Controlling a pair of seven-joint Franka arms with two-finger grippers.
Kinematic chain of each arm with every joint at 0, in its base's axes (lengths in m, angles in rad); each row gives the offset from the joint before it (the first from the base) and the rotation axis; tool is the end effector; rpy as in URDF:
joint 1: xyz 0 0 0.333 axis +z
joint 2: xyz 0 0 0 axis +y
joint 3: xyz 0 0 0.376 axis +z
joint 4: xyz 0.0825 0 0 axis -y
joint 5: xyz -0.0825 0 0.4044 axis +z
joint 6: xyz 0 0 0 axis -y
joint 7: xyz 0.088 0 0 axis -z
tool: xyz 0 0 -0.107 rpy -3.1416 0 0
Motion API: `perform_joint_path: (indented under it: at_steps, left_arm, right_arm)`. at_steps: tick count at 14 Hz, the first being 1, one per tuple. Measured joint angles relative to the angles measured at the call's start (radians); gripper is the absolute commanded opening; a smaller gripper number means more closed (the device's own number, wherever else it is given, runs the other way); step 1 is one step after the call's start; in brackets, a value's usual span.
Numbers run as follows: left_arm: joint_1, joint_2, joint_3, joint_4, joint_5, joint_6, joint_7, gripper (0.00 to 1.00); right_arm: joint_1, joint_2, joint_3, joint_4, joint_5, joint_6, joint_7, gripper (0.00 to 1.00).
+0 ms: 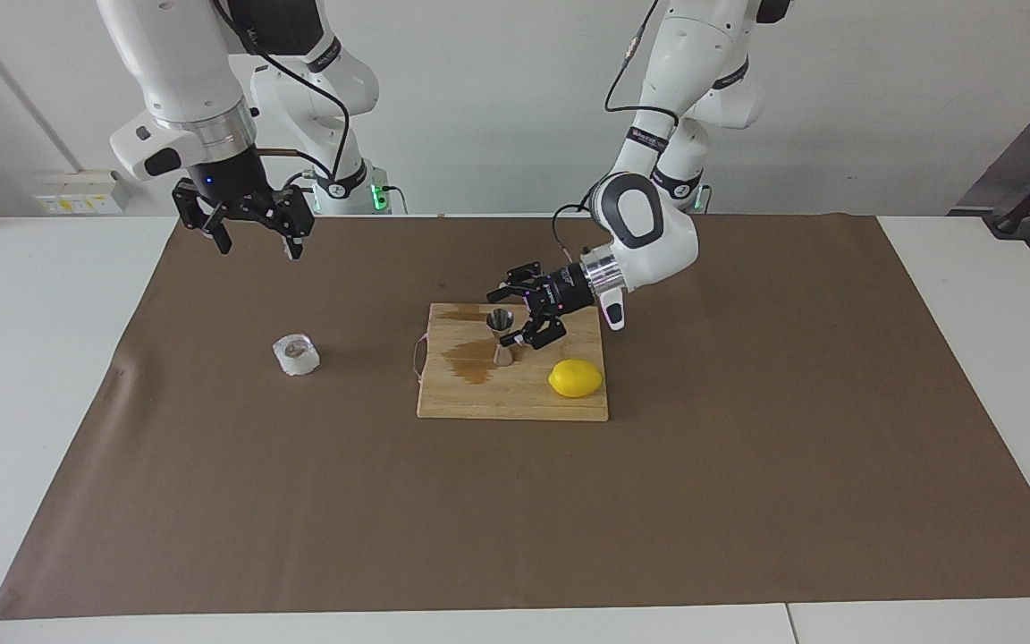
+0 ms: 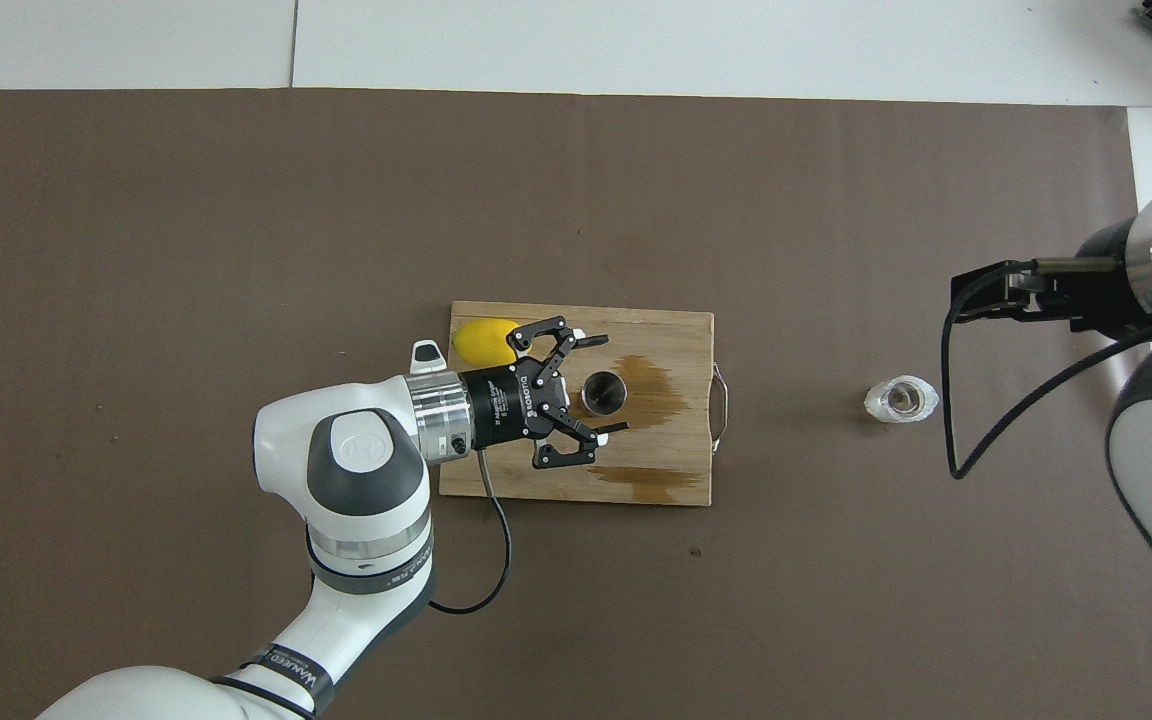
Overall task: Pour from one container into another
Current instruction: 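Lower the metal cup onto the board and open the left gripper, then withdraw the left gripper to rest while the right gripper reaches the white cup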
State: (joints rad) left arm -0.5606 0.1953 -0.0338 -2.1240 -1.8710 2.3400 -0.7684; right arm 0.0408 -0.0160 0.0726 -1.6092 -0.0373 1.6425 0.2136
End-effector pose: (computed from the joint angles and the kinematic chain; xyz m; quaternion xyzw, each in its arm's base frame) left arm 0.4977 -0.3536 0.3810 0.5409 0.6033 -0.3656 0.4580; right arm 0.5725 0.0618 0.6812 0.9983 -0.0492 0.0274 0.0149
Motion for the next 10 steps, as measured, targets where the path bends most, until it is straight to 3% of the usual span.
perform_joint_path:
  at_steps: [5, 10]
  left_arm:
    - [0.003, -0.080, 0.010, 0.000, 0.047, -0.029, -0.051, 1.00]
    - [0.082, -0.109, 0.029, 0.018, 0.261, -0.120, -0.057, 1.00]
  right_arm:
    - [0.000, 0.000, 0.000, 0.000, 0.000, 0.000, 0.000, 1.00]
    - [0.000, 0.000, 0.000, 0.000, 0.000, 0.000, 0.000, 1.00]
